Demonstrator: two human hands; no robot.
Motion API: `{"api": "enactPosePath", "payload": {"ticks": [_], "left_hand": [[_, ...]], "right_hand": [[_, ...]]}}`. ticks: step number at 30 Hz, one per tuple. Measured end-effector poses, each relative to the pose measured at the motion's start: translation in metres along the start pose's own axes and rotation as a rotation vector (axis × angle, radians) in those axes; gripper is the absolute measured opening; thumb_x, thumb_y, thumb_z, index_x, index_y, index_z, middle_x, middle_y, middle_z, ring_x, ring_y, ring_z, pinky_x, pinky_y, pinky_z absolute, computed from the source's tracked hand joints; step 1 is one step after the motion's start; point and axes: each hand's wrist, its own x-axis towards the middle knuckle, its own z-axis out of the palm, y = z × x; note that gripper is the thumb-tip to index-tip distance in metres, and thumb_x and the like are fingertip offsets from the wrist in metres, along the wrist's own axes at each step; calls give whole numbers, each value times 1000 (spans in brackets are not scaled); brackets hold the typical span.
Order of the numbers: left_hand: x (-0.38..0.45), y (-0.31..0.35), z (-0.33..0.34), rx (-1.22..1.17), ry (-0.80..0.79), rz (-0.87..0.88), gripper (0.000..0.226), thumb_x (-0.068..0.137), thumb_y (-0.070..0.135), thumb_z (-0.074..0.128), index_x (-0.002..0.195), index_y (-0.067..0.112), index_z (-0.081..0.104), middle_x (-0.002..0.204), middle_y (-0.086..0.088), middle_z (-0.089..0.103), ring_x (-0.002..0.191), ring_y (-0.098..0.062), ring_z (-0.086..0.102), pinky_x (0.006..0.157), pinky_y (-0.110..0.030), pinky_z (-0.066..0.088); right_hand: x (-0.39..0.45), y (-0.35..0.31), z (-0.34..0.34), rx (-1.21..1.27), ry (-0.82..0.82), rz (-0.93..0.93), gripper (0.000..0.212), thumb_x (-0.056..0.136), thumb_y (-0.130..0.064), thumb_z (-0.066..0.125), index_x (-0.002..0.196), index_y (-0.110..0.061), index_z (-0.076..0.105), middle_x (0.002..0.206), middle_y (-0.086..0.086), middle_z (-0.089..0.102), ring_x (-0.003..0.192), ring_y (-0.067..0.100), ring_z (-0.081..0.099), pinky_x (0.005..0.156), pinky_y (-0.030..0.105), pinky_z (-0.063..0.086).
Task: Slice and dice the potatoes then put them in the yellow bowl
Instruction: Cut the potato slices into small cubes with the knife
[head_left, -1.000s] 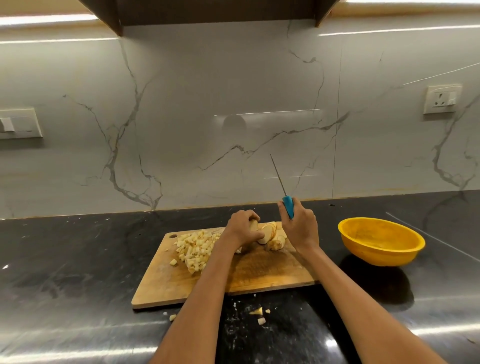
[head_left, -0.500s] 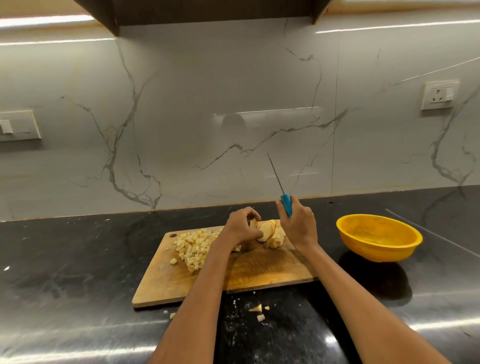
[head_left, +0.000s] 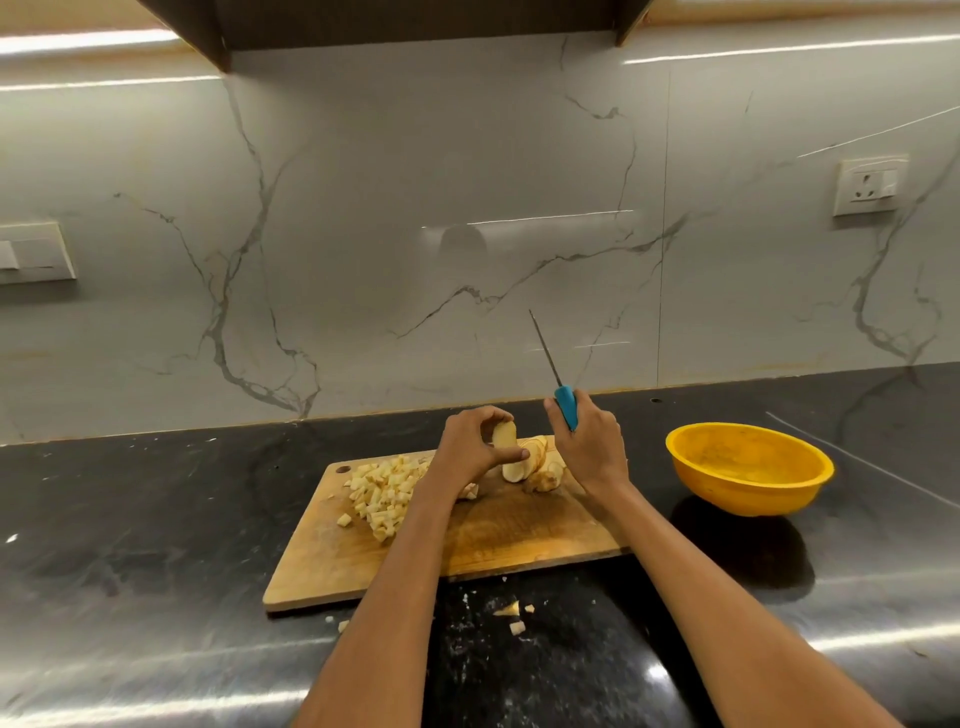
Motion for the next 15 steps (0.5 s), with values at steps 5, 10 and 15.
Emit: {"api": "enactPosePath", "payload": {"ticks": [5,10,15], "left_hand": [[-25,15,-9,52,-41,95,51,74,29,77,119,11,61,115,-3,64,103,-13,58,84,-18,48],[-68,24,-10,75,-311,20,59,69,38,78,120,14,62,114,0,64,98,-8,56,87,-22,49],[-100,25,-12,110,-188,-48,67,72,42,76,130,18,52,127,0,57,111,-13,54,89,-22,43]], "right_hand": [[-9,-7,-7,95,-76,121,30,96,-37,51,97,-7,49,73,2,50,57,8,45,53,17,36],[-26,-25,-20,266,-181,299,23,99,-33,45,89,-13,48,78,10,53,61,15,49,55,27,45],[-56,-45,-46,284,-359,415,31,101,-31,43,76,-12,49,60,3,53,43,11,49,39,22,44]]}}
